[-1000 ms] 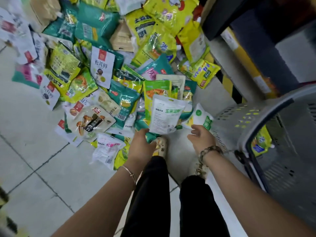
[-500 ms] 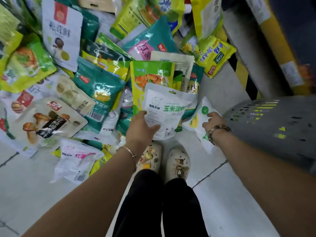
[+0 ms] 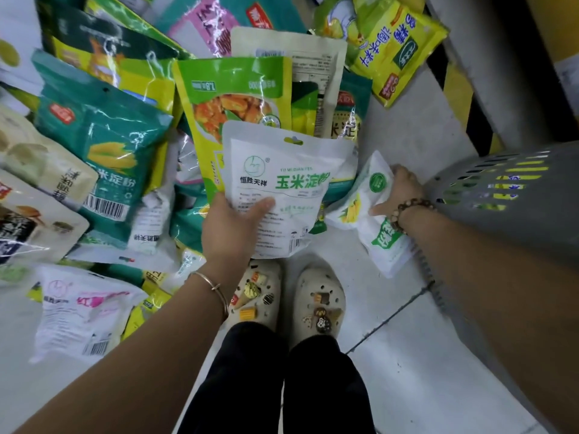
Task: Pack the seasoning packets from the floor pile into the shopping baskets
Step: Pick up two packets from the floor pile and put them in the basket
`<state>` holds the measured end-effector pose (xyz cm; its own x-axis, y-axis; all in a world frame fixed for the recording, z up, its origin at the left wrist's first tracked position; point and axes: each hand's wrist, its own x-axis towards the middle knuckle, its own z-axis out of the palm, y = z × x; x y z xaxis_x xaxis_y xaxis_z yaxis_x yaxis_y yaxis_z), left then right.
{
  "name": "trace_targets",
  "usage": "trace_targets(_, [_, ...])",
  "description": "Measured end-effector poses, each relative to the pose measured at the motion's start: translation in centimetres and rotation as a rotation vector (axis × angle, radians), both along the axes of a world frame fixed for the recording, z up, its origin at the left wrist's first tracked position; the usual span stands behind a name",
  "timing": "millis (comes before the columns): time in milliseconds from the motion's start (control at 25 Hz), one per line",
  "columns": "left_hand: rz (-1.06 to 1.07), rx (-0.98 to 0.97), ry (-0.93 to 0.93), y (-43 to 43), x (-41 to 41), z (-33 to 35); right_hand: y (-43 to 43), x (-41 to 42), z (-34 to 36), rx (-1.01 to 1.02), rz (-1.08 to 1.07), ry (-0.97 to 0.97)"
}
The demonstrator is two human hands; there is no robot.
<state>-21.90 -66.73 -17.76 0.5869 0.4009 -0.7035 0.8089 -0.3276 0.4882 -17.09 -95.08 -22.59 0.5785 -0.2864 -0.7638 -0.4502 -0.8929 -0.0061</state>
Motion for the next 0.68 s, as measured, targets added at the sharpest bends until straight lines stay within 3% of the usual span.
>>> trace_targets(240, [0.089,-0.124,-0.006,-0.4,-0.3,0.5,-0.3,-0.8,1.0,0.06,-0.037,0.017])
trace_targets(480, [-0.018,-0.088,-0.083,-1.8,0.0,3.2,1.9,-2.8,4.8,0.241,-0.597,-0.298])
trace_targets(680, [-0.193,0.089,-0.078,-1.3,1.1,7.7,6.3,-2.4,10.4,0.028,-0.762,-0.42])
